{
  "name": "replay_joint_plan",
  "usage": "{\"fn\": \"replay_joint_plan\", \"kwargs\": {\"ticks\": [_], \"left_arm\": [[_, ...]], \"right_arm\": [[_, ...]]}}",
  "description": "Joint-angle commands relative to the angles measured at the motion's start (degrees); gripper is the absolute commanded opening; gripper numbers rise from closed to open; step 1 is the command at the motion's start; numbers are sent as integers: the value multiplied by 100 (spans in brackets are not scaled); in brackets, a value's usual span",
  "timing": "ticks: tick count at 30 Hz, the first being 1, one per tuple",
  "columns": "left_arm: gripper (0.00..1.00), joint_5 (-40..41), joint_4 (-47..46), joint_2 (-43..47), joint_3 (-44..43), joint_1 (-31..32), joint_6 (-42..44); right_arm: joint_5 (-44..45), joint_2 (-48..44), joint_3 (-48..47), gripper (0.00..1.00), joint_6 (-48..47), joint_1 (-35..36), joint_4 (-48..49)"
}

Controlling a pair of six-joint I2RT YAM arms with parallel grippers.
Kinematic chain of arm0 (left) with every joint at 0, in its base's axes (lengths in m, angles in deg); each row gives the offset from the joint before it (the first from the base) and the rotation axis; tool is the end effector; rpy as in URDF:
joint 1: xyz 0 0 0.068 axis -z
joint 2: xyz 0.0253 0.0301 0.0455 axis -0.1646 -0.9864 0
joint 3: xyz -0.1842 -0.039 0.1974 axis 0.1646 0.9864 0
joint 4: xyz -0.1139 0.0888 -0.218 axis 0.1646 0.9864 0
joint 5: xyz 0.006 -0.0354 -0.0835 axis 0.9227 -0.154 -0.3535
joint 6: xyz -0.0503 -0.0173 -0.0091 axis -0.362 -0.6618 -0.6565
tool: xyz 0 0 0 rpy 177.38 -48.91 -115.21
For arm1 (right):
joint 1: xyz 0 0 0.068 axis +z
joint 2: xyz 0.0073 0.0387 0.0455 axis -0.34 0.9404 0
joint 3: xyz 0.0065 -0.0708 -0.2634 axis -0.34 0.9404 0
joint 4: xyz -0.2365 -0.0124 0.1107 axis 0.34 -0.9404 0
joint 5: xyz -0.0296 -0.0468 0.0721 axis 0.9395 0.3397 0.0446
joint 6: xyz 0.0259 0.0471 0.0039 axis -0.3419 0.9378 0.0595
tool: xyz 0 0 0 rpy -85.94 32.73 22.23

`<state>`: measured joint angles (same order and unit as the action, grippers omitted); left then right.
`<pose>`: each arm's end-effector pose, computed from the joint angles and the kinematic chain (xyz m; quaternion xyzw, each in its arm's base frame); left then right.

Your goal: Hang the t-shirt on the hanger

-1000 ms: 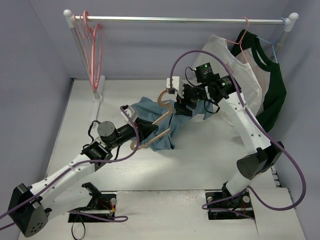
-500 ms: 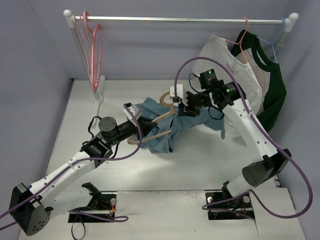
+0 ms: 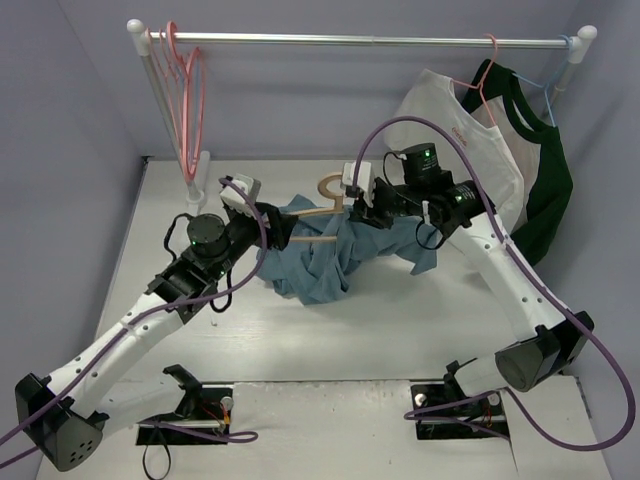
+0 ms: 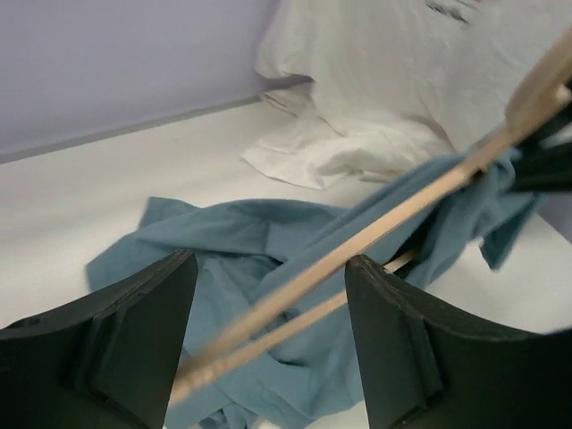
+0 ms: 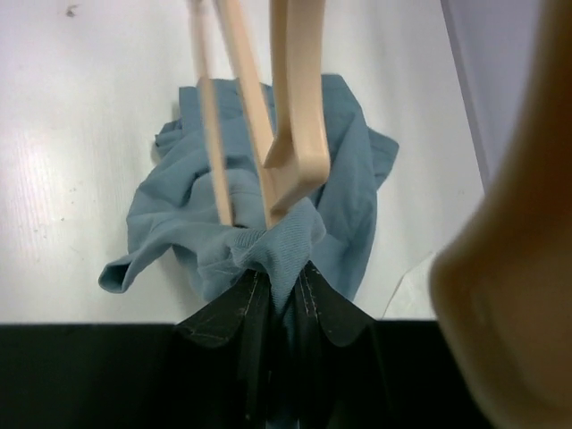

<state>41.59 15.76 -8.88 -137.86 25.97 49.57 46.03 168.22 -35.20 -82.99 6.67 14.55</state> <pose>0.1909 -0.1388 0.3788 0.1478 0.6754 -0.3273 0.6441 0.2672 0.1593 0.4210 -0.6262 0.5234 0.1978 0.5431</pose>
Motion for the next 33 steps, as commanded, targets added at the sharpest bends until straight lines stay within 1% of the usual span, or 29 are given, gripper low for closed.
{"fn": "replay_joint_plan", "kwargs": {"ticks": [1, 3, 4, 6, 8, 9, 11, 12, 14, 18, 19, 20, 22, 23, 24, 27, 29, 33], "left_arm": [[66, 1358, 230, 208, -939, -143, -474], [66, 1604, 547, 252, -1325, -143, -737], [66, 1666, 871, 269, -1423, -143, -843], [66, 1641, 1145, 357, -1547, -134, -1063], [64, 1387, 1356, 366, -1591, -134, -1229], [59, 1151, 1488, 349, -1582, -134, -1474], [56, 912, 1594, 191, -1565, -125, -1783], [53, 798, 1621, 103, -1539, -116, -2098], [53, 639, 1717, -213, -1407, -55, -2511], [53, 726, 1350, -696, -985, 226, -3093], [53, 848, 1288, -889, -924, 487, -3155], [53, 1189, 1252, -995, -932, 655, -3234], [54, 1525, 1094, -1354, -984, 998, -3296], [53, 1735, 1024, -1478, -1045, 1278, -3366], [53, 1815, 928, -1723, -1090, 1377, -3427], [53, 1992, 821, -2128, -1152, 1580, -3734], [53, 2036, 523, -2252, -1125, 1650, -3901], [53, 2299, 233, -2446, -1020, 1790, -3964]], "right_arm": [[645, -188, 125, 0, 789, -202, 734], [724, -206, 177, 0, 975, -237, 1023], [812, -223, 204, 0, 1097, -246, 1147], [961, -276, 239, 0, 1465, -246, 1532], [1128, -294, 266, 0, 1704, -246, 1884], [1164, -311, 257, 0, 1940, -246, 2008], [1269, -346, 283, 0, 2222, -246, 2359], [1339, -381, 301, 0, 2441, -246, 2457], [1445, -425, 397, 0, 2610, -238, 2685], [1585, -557, 617, 0, 2856, -229, 2861], [1682, -592, 722, 0, 2952, -229, 2923], [1743, -636, 784, 0, 3014, -220, 2967], [1788, -663, 889, 0, 3128, -211, 3020], [1788, -689, 986, 0, 3146, -211, 3064], [1805, -733, 1039, 0, 3173, -202, 3099], [1797, -830, 1215, 0, 3234, -202, 3187], [1805, -882, 1276, 0, 3252, -194, 3205], [1814, -962, 1434, 0, 3243, -194, 3213]]}}
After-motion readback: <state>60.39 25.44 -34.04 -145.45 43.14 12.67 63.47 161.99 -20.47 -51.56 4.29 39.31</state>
